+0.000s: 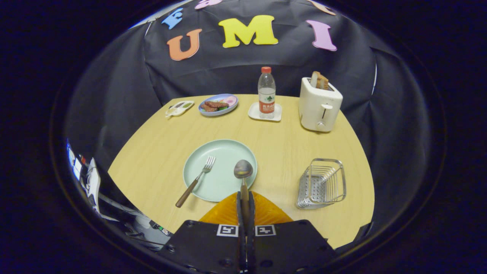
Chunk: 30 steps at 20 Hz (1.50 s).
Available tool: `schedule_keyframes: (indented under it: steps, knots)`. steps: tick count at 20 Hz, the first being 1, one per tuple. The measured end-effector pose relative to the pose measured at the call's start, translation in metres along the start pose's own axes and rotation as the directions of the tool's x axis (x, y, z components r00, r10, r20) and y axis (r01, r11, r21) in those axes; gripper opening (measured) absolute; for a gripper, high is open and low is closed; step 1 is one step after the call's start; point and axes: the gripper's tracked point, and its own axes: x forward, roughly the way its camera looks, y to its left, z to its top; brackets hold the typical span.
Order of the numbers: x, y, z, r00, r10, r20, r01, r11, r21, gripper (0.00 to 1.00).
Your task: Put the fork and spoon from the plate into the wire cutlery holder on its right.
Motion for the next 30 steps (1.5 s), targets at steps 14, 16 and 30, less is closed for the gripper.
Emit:
schedule_keyframes:
  steps: [14, 16, 30]
  knots:
    - [-0.060, -0.105, 0.008, 0.990, -0.129, 0.059, 0.121, 0.985, 0.120, 0.02]
    - [-0.059, -0.115, 0.000, 0.987, -0.157, 0.023, 0.153, 0.978, 0.140, 0.02]
    - [-0.050, -0.101, 0.022, 0.983, -0.167, 0.075, 0.157, 0.979, 0.129, 0.25]
